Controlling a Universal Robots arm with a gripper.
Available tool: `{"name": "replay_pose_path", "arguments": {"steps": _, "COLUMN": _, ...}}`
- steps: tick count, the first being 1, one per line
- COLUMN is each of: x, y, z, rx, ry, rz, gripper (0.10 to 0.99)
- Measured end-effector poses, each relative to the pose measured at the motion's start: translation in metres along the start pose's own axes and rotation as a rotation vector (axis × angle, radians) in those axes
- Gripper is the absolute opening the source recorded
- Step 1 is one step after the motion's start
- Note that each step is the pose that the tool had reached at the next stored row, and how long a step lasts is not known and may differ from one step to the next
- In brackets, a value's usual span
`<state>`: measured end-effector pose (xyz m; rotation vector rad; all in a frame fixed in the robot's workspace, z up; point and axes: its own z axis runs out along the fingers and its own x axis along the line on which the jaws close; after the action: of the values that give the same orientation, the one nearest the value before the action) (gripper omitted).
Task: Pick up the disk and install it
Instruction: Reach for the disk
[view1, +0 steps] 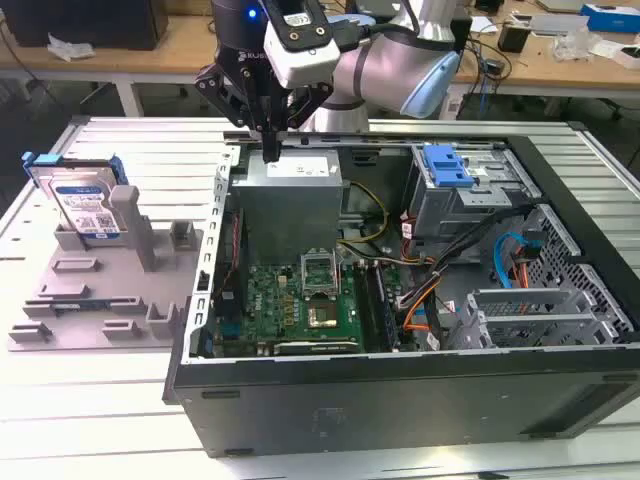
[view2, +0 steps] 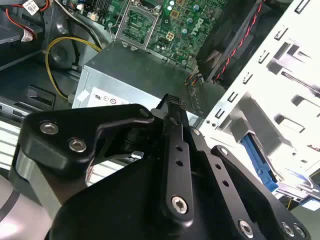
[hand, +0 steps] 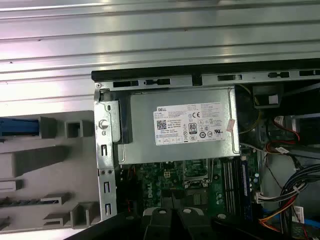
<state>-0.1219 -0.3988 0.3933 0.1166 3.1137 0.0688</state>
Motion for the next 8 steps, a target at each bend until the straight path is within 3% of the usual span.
{"name": "replay_pose_path", "arguments": {"steps": 8, "x": 0.0000, "y": 0.0000, "z": 0.0000, "rx": 0.000, "ry": 0.0000, "rz": 0.000, "gripper": 0.106}}
